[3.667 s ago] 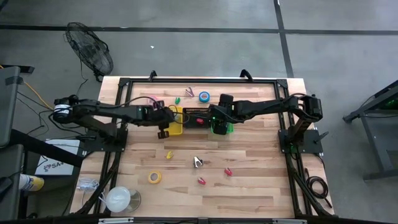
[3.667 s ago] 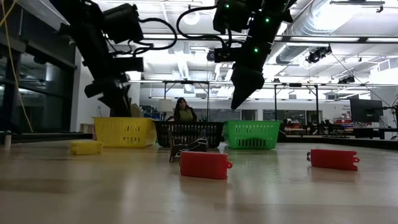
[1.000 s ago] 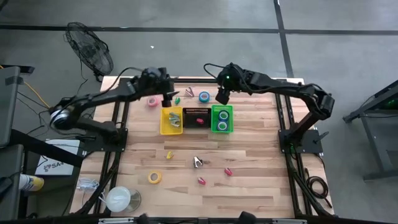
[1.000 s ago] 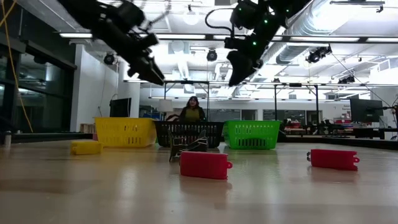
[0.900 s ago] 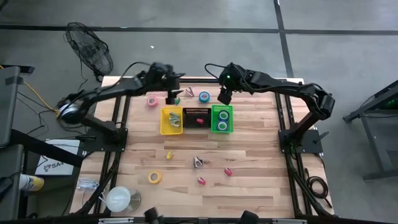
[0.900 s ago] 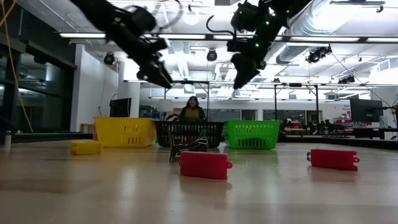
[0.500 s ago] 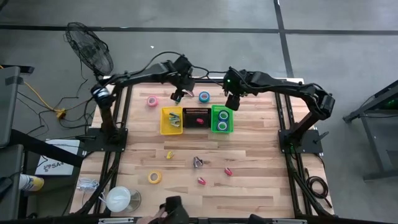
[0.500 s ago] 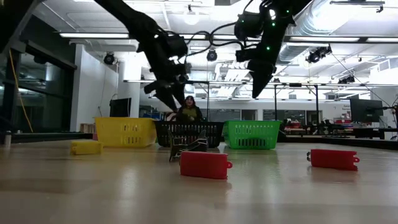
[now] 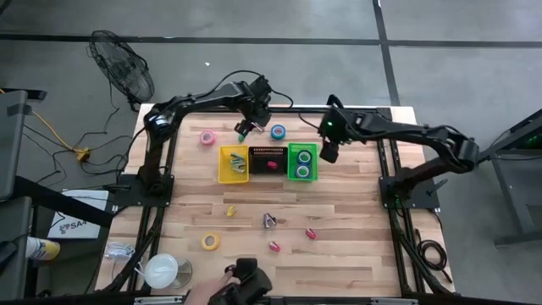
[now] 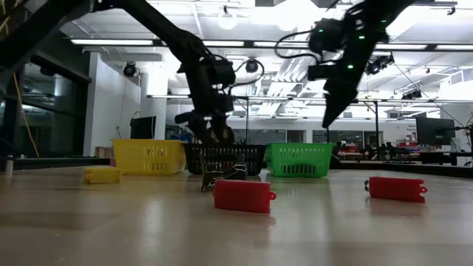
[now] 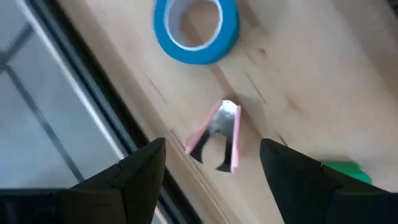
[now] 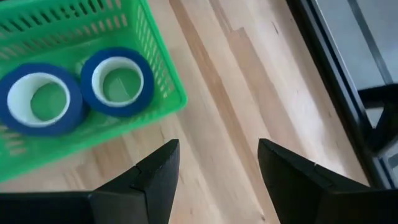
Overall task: Pick and place Stapler, Stapler remover, tape
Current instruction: Put the pink staple remover into the yellow bin
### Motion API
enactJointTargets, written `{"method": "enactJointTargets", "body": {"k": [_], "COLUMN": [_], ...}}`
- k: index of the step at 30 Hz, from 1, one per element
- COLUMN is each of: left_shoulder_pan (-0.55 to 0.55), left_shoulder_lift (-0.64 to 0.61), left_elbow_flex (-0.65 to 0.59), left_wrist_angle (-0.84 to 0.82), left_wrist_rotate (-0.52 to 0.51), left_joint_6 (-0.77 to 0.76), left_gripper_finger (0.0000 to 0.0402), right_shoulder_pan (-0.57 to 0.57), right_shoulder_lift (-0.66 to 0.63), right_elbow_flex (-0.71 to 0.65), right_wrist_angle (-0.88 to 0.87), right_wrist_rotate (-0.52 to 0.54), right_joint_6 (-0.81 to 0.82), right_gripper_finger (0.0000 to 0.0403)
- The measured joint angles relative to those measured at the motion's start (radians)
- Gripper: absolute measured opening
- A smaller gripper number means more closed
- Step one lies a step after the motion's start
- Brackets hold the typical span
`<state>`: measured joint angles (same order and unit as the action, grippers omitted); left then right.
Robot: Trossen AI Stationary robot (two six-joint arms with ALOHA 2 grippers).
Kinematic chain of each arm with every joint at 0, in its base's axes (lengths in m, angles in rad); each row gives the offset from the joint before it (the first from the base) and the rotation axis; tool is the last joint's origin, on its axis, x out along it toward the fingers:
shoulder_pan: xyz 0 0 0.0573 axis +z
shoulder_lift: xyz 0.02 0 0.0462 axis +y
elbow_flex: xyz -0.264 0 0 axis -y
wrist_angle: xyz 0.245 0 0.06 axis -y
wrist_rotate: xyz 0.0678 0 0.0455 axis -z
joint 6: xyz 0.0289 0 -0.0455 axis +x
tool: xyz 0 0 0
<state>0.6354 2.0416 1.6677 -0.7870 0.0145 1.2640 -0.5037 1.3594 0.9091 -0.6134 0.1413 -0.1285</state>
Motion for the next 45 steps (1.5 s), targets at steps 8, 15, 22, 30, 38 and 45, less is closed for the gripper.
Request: {"method": "enactJointTargets", "body": {"k": [8, 15, 22, 30, 38, 45], "left_shoulder_pan": [0.000, 0.000, 0.007, 0.006, 0.006, 0.006], "left_shoulder_lift": [0.116, 0.176, 0.191, 0.192, 0.248, 0.259], "left_elbow_flex": [0.154, 0.220, 0.221, 0.220, 0.219, 0.221], "left_wrist_angle": [-0.118, -0.168, -0.208, -0.163, -0.178, -0.175], "left_wrist_rotate": [-0.030, -0.045, -0.079, -0.077, -0.087, -0.110], "left_joint_6": [0.020, 0.045, 0.049, 0.082, 0.121, 0.133], "left_gripper_finger": [0.0256, 0.0256, 0.0256, 0.0257, 0.0257, 0.0257], "right_shoulder_pan": [0.000, 0.000, 0.000, 0.000, 0.000, 0.000], "right_shoulder_lift": [-0.217, -0.351, -0.394, -0.394, -0.393, -0.393], "right_elbow_flex": [-0.166, -0.235, -0.239, -0.239, -0.239, -0.239], "right_wrist_angle": [0.039, 0.035, 0.012, 0.012, 0.011, 0.012], "right_wrist_rotate": [-0.007, -0.047, -0.047, -0.048, -0.050, -0.046], "right_joint_6": [0.067, 0.077, 0.073, 0.071, 0.076, 0.076], "right_gripper_finger": [0.0209, 0.0209, 0.0209, 0.0209, 0.0209, 0.0209]}}
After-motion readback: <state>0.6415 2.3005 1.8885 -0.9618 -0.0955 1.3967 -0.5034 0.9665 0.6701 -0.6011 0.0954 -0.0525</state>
